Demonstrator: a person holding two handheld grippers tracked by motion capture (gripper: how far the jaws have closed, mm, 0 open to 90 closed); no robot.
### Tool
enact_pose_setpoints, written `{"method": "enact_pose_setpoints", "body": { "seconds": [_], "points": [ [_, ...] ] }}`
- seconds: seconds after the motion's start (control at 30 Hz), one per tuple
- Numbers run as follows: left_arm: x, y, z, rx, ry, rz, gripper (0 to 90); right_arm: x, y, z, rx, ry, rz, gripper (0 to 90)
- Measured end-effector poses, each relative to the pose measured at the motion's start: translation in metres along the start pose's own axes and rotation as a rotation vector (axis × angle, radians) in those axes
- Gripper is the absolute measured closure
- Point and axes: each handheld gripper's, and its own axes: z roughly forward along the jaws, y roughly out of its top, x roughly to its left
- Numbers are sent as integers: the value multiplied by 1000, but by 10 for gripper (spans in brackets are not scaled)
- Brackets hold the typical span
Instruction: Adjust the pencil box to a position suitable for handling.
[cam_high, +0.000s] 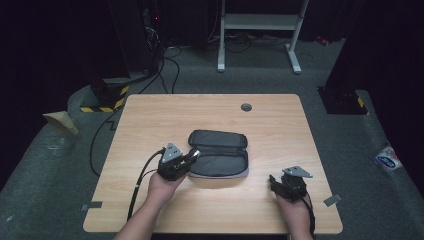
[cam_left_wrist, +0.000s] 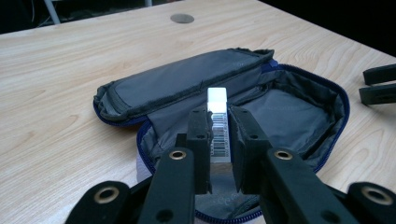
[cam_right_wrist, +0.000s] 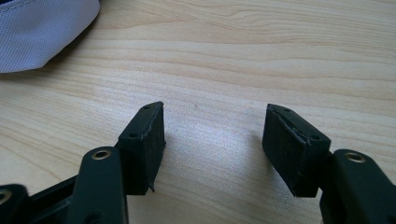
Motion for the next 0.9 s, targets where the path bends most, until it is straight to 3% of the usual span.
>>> {"method": "enact_pose_setpoints", "body": {
  "seconds": [0.27,0.6,0.9],
  "points": [
    [1,-1,9,31,3,-21,788,0,0,0,0,0,0,389],
    [-1,-8,16,71,30,-20,786,1,0,0,0,1,1,389],
    [-2,-9,17,67,31,-21,829,1,0,0,0,2,-3,389]
  ]
}}
